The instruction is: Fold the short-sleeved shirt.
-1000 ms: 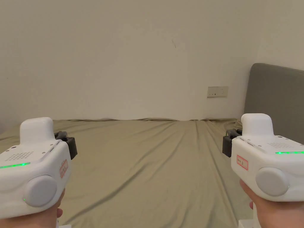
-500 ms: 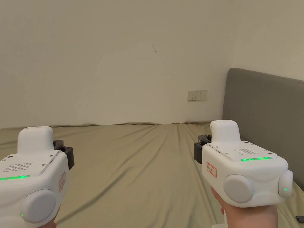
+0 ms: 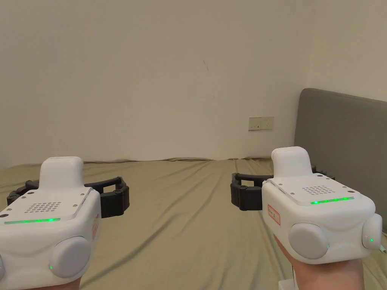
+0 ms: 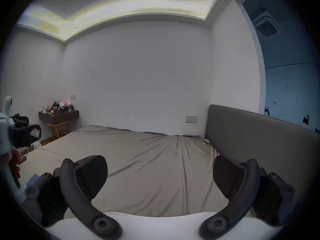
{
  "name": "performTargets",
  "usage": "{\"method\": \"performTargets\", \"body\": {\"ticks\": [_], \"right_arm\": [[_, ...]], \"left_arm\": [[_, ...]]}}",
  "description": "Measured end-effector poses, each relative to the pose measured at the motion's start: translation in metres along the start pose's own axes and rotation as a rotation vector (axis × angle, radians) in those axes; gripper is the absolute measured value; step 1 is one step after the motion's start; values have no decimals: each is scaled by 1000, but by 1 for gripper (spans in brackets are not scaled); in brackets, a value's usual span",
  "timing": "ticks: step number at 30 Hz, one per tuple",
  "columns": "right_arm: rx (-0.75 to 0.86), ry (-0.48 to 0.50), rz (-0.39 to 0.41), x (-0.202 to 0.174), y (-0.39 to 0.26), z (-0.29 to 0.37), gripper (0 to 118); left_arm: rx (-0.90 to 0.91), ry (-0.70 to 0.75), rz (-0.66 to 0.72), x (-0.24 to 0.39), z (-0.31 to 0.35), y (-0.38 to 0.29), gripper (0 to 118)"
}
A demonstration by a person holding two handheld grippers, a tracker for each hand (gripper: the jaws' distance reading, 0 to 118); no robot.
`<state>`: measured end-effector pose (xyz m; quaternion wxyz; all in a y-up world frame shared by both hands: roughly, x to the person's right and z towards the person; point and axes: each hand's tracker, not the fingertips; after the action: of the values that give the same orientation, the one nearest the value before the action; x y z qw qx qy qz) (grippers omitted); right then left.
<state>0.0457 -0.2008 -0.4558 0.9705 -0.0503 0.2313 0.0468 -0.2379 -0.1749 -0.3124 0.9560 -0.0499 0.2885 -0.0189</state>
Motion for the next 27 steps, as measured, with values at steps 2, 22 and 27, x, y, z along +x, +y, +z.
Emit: {"method": "performTargets", "body": {"ticks": [2,22,27], "right_arm": [[7,-6,-3,-1,8,6,118],[-25,-17,-25,-1,3,6,118],[-28,-22,-25,1,2,4,118]], "left_arm": [[1,-2,32,2,9,-19,118],[-45,-103,42,-6,8,-15,118],[-36,-82,29,-4,9,-15,118]]}}
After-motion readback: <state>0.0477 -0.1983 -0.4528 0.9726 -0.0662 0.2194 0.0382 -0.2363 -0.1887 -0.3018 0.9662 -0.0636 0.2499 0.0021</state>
